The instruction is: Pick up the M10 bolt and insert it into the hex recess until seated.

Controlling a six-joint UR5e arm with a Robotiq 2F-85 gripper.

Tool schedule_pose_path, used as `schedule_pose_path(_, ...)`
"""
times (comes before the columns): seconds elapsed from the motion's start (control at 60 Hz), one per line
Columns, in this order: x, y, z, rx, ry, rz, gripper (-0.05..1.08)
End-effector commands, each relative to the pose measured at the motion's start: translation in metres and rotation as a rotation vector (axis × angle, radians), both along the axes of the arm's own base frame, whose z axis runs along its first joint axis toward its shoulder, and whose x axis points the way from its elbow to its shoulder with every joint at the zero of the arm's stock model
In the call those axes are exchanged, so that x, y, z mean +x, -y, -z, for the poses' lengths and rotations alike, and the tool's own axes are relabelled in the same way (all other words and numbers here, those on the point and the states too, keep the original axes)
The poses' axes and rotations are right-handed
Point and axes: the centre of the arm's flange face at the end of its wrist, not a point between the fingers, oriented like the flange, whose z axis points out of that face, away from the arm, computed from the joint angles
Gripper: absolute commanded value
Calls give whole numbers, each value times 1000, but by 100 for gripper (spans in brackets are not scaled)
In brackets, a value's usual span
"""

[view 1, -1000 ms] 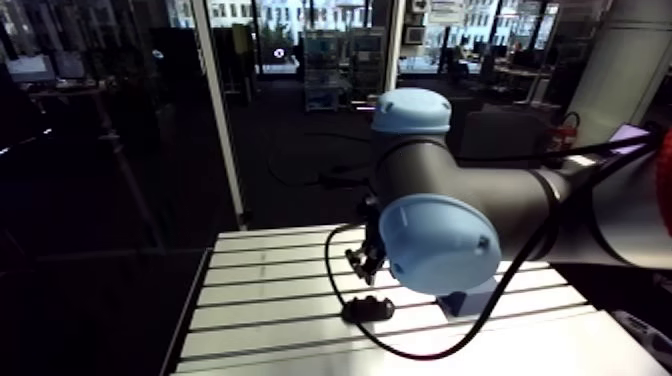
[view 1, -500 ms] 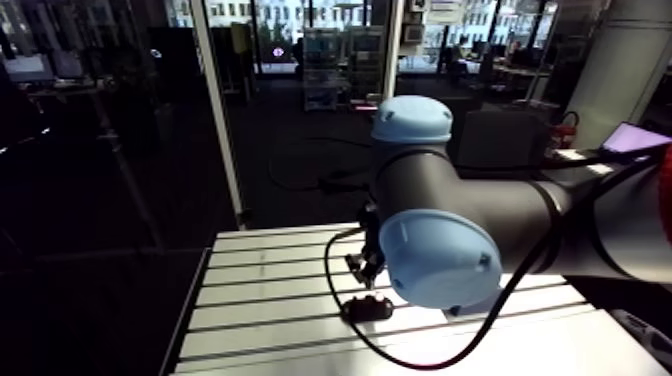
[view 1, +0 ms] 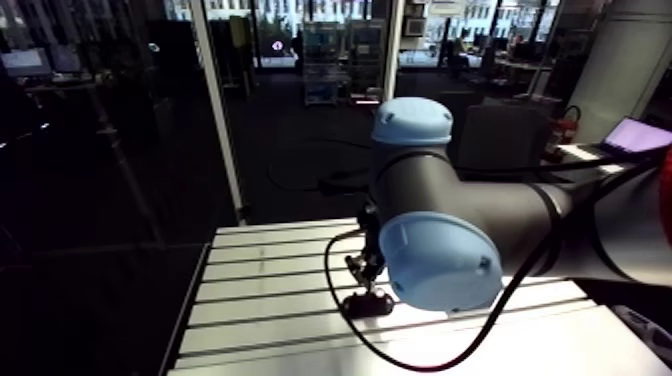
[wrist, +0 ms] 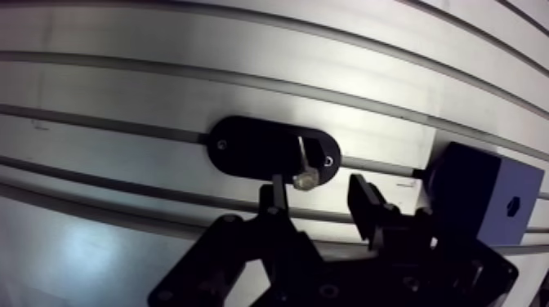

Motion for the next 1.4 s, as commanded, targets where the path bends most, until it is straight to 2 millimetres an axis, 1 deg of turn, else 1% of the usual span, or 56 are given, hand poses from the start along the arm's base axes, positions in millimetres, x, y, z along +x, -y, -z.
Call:
schedule_pose_path(0.017, 2, 0, 7, 0, 7, 1, 49)
schedule_pose_path(0.217, 2, 1, 7, 1, 3, -1, 49)
schedule_pose_path(0.3, 2, 0, 14, -2, 18, 1, 49)
schedule_pose_path(0.483, -2, 0, 17, 1, 2, -2, 49)
schedule_pose_path(1.2, -3, -1, 21, 0, 9, -2, 50)
schedule_pose_path(1.4, -3, -1, 24, -1, 15, -2, 54)
